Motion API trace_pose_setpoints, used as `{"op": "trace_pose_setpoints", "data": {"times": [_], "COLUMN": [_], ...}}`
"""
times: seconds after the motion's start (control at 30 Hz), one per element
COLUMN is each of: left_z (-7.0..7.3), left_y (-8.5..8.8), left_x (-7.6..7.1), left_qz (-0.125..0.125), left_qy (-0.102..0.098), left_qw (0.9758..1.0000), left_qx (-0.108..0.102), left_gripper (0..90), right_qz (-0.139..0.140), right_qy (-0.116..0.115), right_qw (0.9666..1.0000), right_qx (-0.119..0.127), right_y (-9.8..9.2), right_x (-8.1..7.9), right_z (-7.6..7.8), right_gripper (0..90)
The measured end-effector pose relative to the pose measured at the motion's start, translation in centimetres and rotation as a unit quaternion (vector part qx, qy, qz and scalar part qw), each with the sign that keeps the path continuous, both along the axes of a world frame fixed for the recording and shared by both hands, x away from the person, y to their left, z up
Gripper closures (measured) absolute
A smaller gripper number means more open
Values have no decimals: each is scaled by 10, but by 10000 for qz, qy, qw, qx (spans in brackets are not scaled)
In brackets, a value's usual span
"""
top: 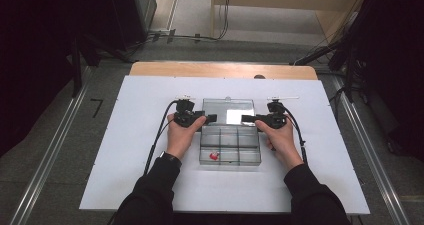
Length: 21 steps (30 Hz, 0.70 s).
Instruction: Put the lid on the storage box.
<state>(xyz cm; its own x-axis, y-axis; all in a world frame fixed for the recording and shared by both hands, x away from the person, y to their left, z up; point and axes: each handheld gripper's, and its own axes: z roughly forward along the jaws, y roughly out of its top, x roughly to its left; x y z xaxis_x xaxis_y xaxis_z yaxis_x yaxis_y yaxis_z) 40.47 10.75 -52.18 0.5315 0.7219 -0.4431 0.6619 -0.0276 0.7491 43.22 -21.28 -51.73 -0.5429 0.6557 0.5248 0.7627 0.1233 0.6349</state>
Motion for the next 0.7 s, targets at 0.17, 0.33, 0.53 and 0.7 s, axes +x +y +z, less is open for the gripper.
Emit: {"op": "trace_pose_setpoints", "data": {"times": [0.17, 0.33, 0.53, 0.7], "left_z": [2, 6, 14, 19], "left_y": [1, 3, 6, 10], "left_x": [0, -2, -6, -10], "left_qz": [16, -22, -18, -90], "left_qy": [-61, -191, -403, -557], "left_qw": [9999, 9997, 9989, 9980], "left_qx": [-91, -166, -223, -287], "left_gripper": [389, 467, 558, 628], "right_qz": [10, 40, 63, 154], "right_qy": [-89, -196, -401, -646], "right_qw": [10000, 9998, 9992, 9978], "right_qx": [9, 41, 19, -61], "right_y": [0, -1, -3, -5], "right_x": [-1, -3, -7, -12], "right_z": [2, 6, 13, 18], "right_gripper": [414, 466, 520, 564]}}
